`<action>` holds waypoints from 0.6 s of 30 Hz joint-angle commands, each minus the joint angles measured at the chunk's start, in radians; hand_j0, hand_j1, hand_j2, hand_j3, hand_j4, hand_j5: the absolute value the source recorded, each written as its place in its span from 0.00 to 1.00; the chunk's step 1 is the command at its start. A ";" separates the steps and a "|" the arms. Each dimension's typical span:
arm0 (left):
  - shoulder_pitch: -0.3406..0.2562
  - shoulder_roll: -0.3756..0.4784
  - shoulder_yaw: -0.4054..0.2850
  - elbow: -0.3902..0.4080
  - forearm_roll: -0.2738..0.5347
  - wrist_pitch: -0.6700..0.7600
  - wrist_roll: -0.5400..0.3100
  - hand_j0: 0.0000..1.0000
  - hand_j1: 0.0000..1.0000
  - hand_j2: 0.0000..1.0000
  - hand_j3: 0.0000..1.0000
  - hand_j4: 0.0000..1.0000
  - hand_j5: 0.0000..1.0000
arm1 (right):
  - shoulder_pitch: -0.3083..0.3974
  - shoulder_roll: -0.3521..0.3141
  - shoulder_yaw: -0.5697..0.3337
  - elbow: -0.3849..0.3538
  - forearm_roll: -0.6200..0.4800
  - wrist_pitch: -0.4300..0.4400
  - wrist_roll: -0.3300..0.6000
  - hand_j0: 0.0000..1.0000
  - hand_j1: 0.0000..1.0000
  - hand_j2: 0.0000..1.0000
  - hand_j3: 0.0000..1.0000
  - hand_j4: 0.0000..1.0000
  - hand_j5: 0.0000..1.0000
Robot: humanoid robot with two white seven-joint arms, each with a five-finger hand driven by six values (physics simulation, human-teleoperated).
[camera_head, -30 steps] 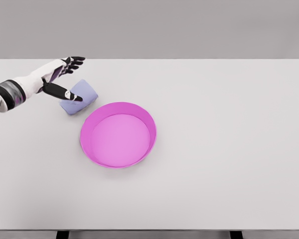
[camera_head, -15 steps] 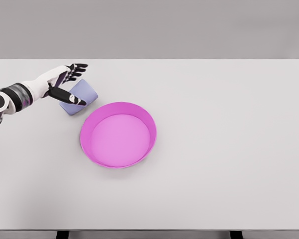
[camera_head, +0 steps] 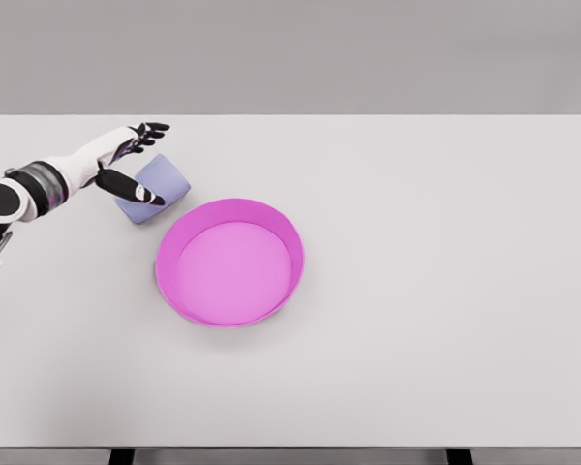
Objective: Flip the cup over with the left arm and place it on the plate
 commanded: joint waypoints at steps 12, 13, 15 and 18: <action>-0.003 -0.031 0.002 0.052 0.000 -0.001 -0.002 1.00 1.00 1.00 1.00 1.00 1.00 | 0.000 0.000 0.000 0.000 0.000 0.000 0.000 1.00 1.00 1.00 1.00 1.00 1.00; -0.005 -0.030 0.002 0.053 0.000 0.001 -0.002 1.00 1.00 1.00 1.00 1.00 1.00 | 0.000 0.000 0.000 0.000 0.000 0.000 0.000 1.00 1.00 1.00 1.00 1.00 1.00; -0.006 -0.031 0.002 0.082 0.000 0.002 -0.002 1.00 1.00 1.00 1.00 1.00 1.00 | 0.000 0.000 0.000 0.000 -0.001 0.000 0.000 1.00 1.00 1.00 1.00 1.00 1.00; -0.008 -0.033 0.001 0.095 -0.001 0.002 -0.002 1.00 1.00 1.00 1.00 1.00 1.00 | 0.000 0.000 0.000 0.000 0.000 0.000 0.000 1.00 1.00 1.00 1.00 1.00 1.00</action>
